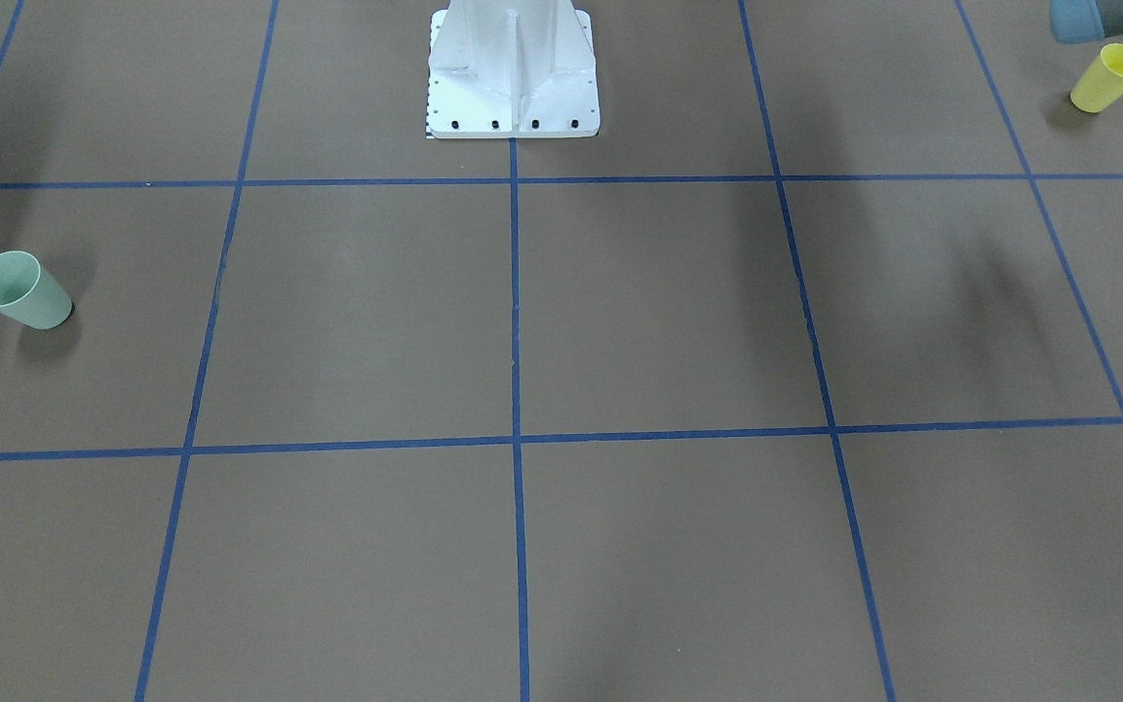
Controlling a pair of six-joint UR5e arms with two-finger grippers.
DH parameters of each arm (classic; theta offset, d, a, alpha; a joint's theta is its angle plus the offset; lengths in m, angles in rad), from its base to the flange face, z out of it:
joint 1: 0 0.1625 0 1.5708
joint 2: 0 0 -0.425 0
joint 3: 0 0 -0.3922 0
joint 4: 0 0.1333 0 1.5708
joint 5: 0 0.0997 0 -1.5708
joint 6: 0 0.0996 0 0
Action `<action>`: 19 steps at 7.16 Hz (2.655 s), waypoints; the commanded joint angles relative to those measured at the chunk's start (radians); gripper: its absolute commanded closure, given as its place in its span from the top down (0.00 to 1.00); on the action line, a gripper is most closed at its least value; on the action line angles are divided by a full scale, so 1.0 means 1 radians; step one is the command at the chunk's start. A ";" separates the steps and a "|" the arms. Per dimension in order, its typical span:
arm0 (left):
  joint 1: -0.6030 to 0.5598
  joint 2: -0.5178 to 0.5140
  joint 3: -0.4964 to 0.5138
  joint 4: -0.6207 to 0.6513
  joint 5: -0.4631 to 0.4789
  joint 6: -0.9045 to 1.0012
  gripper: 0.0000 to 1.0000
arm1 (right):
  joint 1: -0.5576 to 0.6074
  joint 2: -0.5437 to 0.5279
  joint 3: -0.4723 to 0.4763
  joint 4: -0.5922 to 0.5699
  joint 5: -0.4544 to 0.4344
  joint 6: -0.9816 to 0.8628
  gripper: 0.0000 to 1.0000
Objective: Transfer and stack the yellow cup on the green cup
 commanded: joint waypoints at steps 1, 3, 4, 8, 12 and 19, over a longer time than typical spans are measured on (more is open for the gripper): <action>0.048 0.002 0.068 0.001 -0.142 -0.094 1.00 | -0.008 0.007 0.004 0.000 0.002 0.000 1.00; 0.121 0.000 0.092 -0.003 -0.271 -0.155 1.00 | -0.016 0.010 0.006 0.000 0.002 0.002 1.00; 0.167 0.000 0.092 -0.006 -0.320 -0.193 1.00 | -0.016 0.010 0.006 0.000 0.002 0.002 1.00; 0.241 0.000 0.202 -0.160 -0.376 -0.299 1.00 | -0.017 0.010 0.004 0.000 0.003 0.002 1.00; 0.341 0.000 0.346 -0.305 -0.479 -0.377 1.00 | -0.017 0.010 0.004 -0.002 0.009 0.002 1.00; 0.433 0.002 0.480 -0.364 -0.669 -0.434 1.00 | -0.017 0.009 0.003 -0.002 0.011 0.000 1.00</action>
